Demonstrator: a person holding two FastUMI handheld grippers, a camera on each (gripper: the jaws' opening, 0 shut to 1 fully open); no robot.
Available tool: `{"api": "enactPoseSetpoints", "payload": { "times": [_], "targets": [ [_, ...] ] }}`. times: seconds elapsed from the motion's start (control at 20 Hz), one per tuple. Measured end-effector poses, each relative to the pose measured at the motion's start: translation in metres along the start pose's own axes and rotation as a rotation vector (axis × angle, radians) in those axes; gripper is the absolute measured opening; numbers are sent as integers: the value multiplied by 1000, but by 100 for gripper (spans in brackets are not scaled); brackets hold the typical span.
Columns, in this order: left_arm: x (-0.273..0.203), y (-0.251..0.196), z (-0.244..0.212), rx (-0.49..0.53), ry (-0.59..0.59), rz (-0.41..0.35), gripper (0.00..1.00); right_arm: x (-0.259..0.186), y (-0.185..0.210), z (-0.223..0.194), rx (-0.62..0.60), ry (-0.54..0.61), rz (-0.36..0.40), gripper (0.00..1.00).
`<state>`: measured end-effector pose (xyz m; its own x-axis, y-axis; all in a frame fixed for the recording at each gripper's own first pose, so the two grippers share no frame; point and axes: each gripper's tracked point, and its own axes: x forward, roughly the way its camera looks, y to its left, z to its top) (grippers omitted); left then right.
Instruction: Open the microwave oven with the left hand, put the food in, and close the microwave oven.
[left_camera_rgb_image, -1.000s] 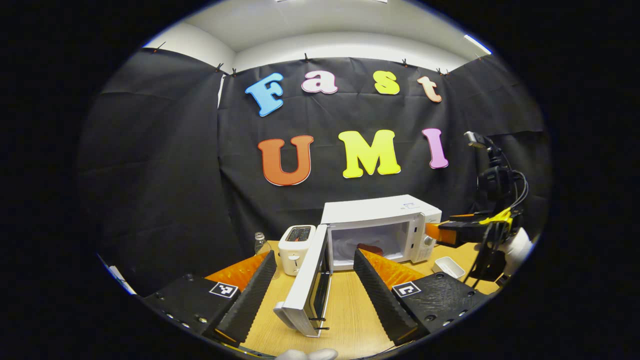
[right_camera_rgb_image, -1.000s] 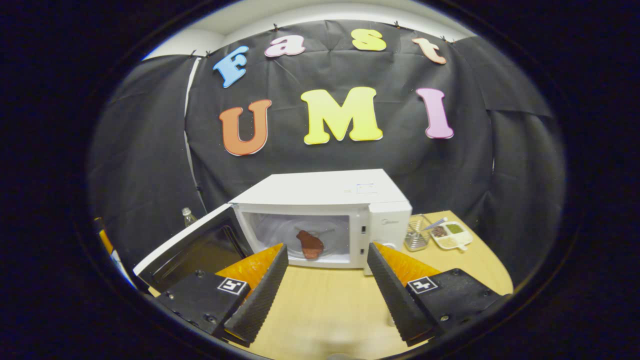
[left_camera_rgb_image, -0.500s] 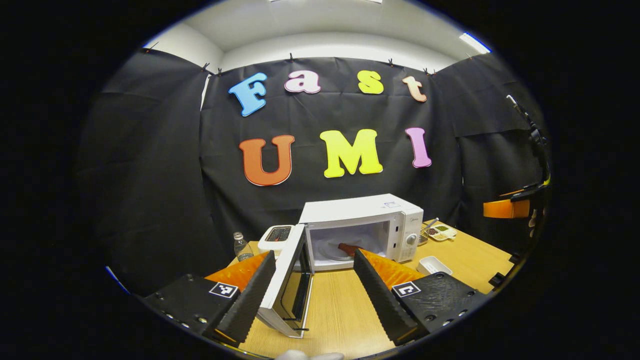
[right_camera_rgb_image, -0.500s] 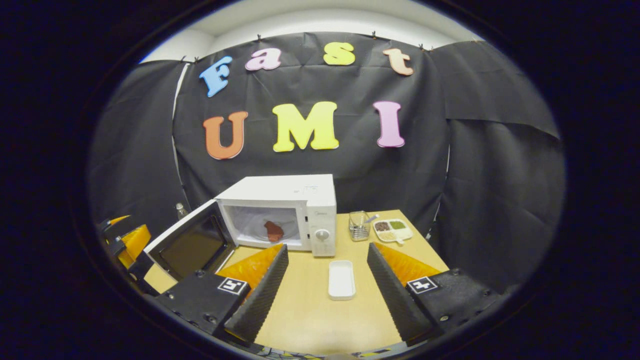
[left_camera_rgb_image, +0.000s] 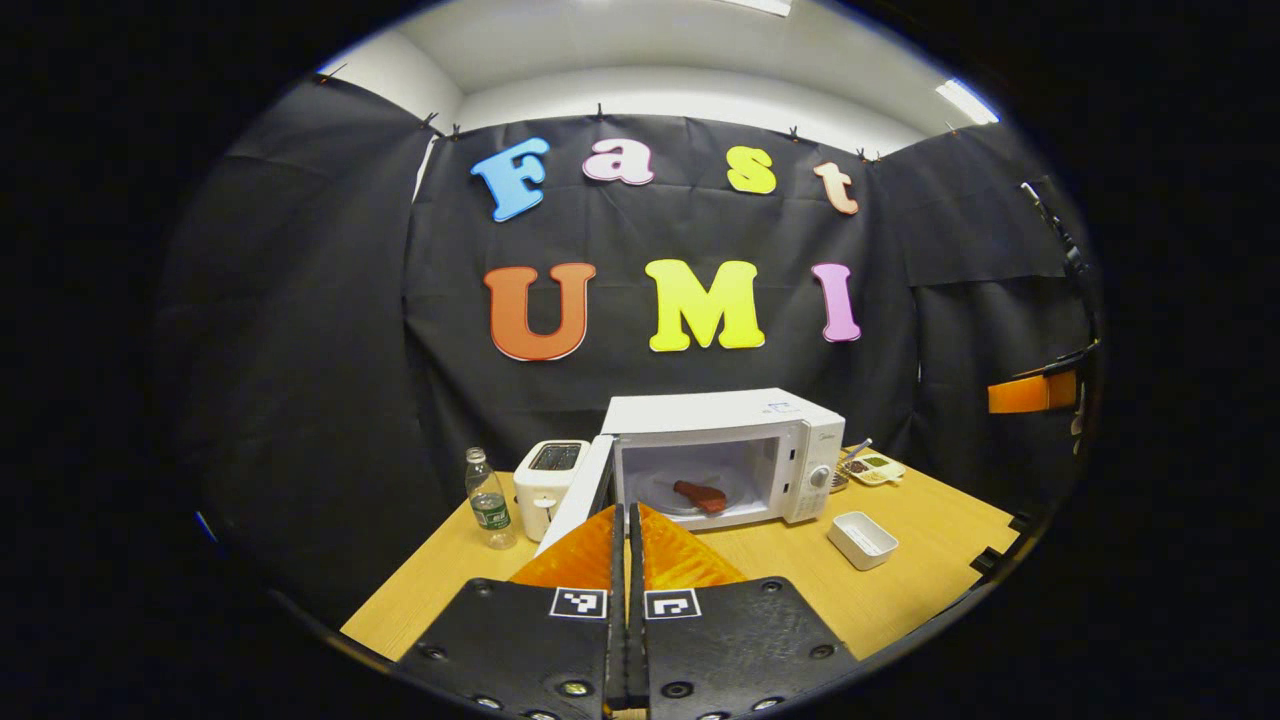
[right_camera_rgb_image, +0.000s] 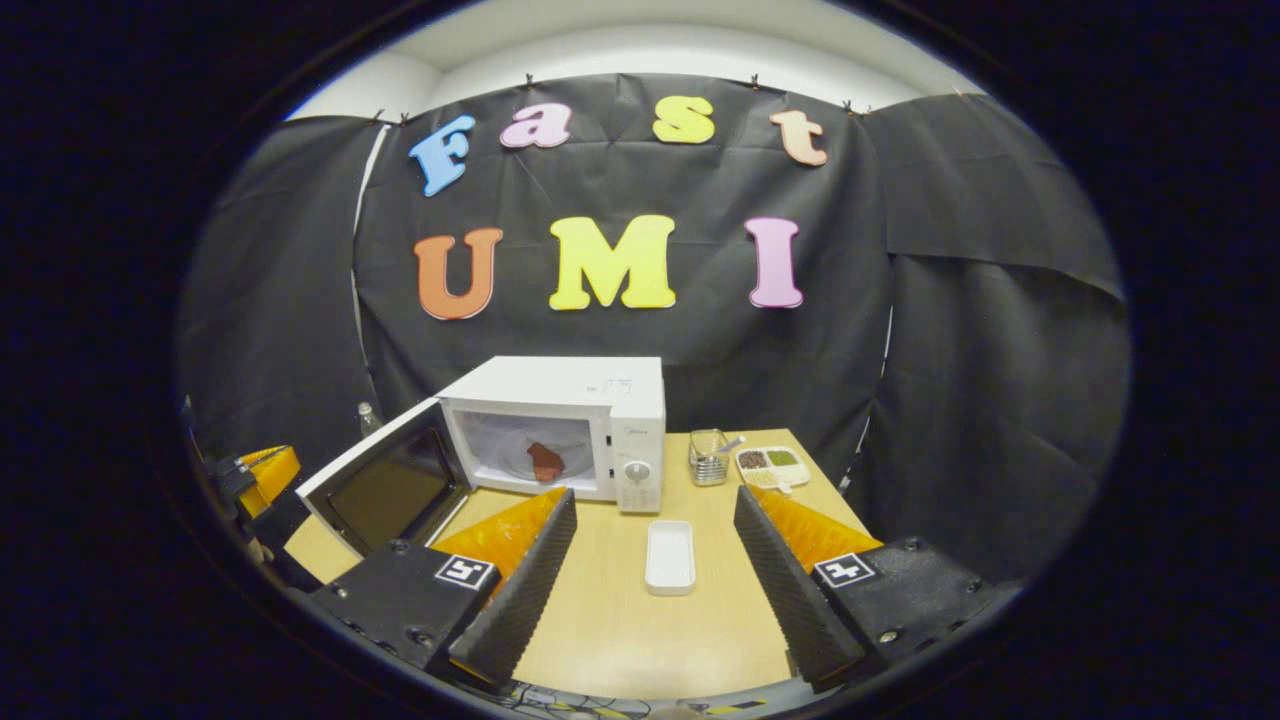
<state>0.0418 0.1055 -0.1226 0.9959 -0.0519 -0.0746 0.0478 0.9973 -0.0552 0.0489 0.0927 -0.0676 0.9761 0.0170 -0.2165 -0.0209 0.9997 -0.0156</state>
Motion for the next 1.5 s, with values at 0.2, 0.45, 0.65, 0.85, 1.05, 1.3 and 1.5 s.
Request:
{"api": "enactPoseSetpoints", "payload": {
  "times": [0.2,0.45,0.65,0.85,1.05,1.3,1.5],
  "targets": [
    [4,64,-20,22,17,130,0,-6,0,-3,-20,19,-8,100],
    [14,114,-65,32,85,223,0,-10,-5,-7,6,46,-24,100],
    [19,116,-93,38,132,220,0,-14,-11,-14,-8,65,-38,100],
    [24,108,-110,48,166,210,11,-17,-15,-19,-15,81,-42,100],
    [23,84,-115,46,178,175,0,-16,-23,-24,-10,94,-52,100],
    [35,34,-116,38,175,98,0,-13,-25,-27,-3,113,-36,92],
    [52,-18,-116,46,166,9,0,-9,-33,-24,-8,112,-31,92]
  ]
}}
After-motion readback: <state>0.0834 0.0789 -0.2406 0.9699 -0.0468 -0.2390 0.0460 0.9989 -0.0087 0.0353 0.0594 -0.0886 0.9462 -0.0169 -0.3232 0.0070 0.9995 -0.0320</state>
